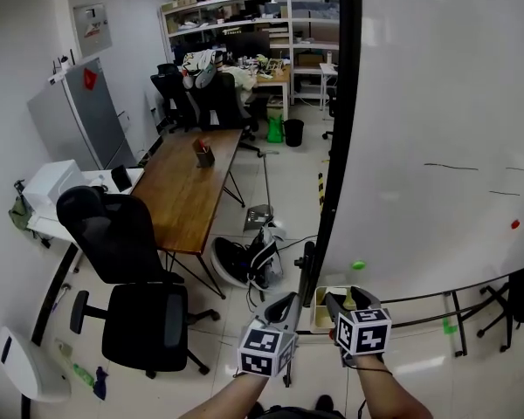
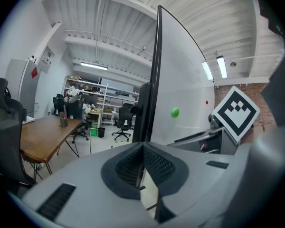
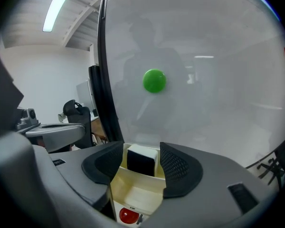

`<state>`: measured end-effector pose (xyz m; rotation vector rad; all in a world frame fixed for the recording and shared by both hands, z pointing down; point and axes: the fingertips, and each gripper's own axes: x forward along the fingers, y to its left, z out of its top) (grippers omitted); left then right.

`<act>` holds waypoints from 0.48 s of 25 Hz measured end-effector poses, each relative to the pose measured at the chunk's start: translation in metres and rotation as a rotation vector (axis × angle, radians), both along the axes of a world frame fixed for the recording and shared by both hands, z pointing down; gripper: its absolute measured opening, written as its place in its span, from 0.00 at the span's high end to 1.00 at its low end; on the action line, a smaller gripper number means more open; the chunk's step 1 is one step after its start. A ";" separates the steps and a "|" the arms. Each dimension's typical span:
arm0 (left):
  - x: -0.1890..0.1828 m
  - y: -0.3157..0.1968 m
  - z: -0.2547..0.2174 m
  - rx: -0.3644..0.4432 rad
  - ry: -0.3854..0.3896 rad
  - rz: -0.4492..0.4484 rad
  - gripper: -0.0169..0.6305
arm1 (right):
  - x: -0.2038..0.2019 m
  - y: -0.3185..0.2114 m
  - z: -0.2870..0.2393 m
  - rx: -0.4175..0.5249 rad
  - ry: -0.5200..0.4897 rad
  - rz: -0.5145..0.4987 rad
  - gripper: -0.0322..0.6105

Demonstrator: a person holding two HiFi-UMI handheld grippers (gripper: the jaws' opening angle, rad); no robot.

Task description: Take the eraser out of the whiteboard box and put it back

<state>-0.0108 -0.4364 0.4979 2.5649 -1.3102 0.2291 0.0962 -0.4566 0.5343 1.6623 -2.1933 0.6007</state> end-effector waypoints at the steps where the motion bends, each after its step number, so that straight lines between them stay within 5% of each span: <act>1: 0.000 0.000 0.003 -0.007 -0.001 -0.001 0.93 | 0.000 0.000 0.002 -0.008 0.005 0.003 0.53; 12: -0.014 0.006 0.014 -0.030 0.009 -0.015 0.93 | -0.005 -0.004 0.025 -0.075 0.031 0.071 0.48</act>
